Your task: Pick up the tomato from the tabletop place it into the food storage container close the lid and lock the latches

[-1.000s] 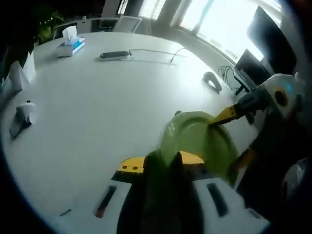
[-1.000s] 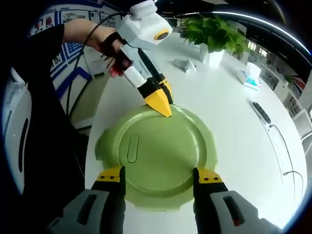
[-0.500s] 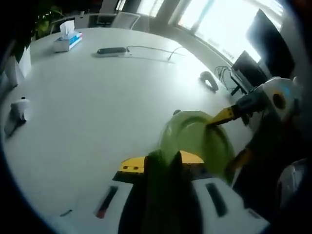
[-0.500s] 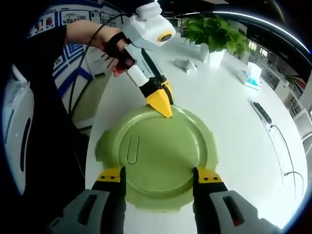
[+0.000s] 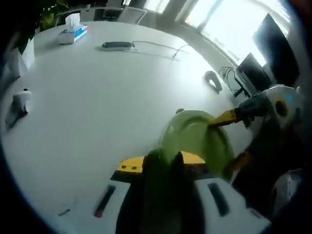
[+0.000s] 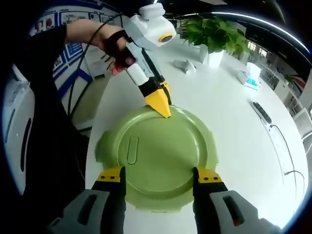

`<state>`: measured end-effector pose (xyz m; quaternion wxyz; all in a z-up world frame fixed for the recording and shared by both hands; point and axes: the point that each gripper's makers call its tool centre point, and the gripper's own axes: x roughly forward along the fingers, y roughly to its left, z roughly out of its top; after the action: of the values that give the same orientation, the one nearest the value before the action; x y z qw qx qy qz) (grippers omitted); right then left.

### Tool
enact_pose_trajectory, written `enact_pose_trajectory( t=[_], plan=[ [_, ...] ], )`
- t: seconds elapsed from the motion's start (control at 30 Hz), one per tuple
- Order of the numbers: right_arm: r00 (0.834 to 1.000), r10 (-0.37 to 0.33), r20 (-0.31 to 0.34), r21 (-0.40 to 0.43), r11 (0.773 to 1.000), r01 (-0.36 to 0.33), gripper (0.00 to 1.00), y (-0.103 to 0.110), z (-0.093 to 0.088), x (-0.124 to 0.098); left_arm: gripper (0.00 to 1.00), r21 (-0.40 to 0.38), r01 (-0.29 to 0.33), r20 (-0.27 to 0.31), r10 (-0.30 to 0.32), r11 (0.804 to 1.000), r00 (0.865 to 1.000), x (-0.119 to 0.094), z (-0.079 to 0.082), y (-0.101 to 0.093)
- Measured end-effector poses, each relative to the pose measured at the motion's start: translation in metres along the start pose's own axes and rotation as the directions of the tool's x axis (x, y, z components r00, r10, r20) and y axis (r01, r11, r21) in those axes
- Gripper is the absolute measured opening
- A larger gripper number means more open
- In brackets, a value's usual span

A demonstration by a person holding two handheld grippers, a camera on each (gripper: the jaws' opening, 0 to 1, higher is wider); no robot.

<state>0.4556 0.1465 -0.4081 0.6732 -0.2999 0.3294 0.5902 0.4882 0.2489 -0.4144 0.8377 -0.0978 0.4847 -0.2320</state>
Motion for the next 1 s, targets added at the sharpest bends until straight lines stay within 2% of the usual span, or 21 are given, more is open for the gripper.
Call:
enact_pose_trajectory(
  t=[0.13,0.17,0.4,0.43,0.47,0.57,0.6,0.63,0.67,0.73,0.77,0.83,1.0],
  plan=[
    [1.0,0.0,-0.008,-0.003,1.0,0.0,0.5,0.0,0.0,0.0,0.18,-0.032,-0.014,-0.057,0.012,0.999,0.998,-0.002,-0.005,0.0],
    [1.0,0.0,-0.011,-0.004,1.0,0.0,0.5,0.0,0.0,0.0,0.18,-0.071,-0.02,-0.08,0.014,0.997,0.997,-0.002,-0.006,0.0],
    [1.0,0.0,-0.012,-0.002,1.0,0.0,0.5,0.0,-0.003,-0.001,0.17,-0.074,-0.006,-0.116,-0.003,0.997,0.993,-0.001,-0.005,0.001],
    [1.0,0.0,-0.012,-0.002,1.0,0.0,0.5,0.0,-0.003,-0.001,0.16,-0.076,-0.003,-0.119,-0.006,0.997,0.993,-0.004,-0.013,0.001],
    [1.0,0.0,-0.013,-0.002,1.0,0.0,0.5,-0.001,-0.002,-0.001,0.16,-0.08,0.001,-0.125,-0.011,0.997,0.992,-0.011,-0.032,0.002],
    [1.0,0.0,-0.008,0.001,1.0,0.0,0.5,-0.002,-0.002,-0.001,0.15,-0.084,0.016,-0.153,-0.029,0.996,0.988,-0.013,-0.039,-0.004],
    [0.999,-0.051,-0.009,0.036,0.998,0.051,0.48,-0.01,-0.001,0.0,0.15,-0.091,0.036,-0.175,-0.052,0.995,0.983,-0.013,-0.044,-0.009],
    [0.999,-0.033,0.0,0.02,0.999,0.033,0.48,-0.01,0.0,0.001,0.15,-0.128,0.074,-0.182,-0.096,0.989,0.979,-0.01,-0.048,-0.017],
    [1.0,-0.01,-0.03,0.009,1.0,0.01,0.48,-0.008,-0.005,-0.004,0.15,-0.175,0.091,-0.186,-0.124,0.98,0.975,-0.009,-0.05,-0.02],
    [1.0,-0.01,-0.026,0.0,1.0,0.01,0.48,-0.008,-0.007,-0.007,0.15,-0.176,0.087,-0.191,-0.121,0.98,0.974,-0.006,-0.049,-0.019],
    [1.0,-0.013,-0.021,-0.001,1.0,0.013,0.48,-0.007,-0.007,-0.008,0.15,-0.149,0.1,-0.173,-0.126,0.984,0.977,-0.006,-0.048,-0.021],
    [1.0,-0.011,-0.013,-0.003,1.0,0.011,0.48,-0.006,-0.005,-0.008,0.15,-0.19,0.105,-0.157,-0.135,0.976,0.978,-0.007,-0.05,-0.021],
    [1.0,-0.002,-0.028,-0.022,1.0,0.001,0.49,-0.001,-0.002,-0.003,0.15,-0.197,0.1,-0.155,-0.132,0.975,0.979,-0.007,-0.051,-0.025]
  ],
)
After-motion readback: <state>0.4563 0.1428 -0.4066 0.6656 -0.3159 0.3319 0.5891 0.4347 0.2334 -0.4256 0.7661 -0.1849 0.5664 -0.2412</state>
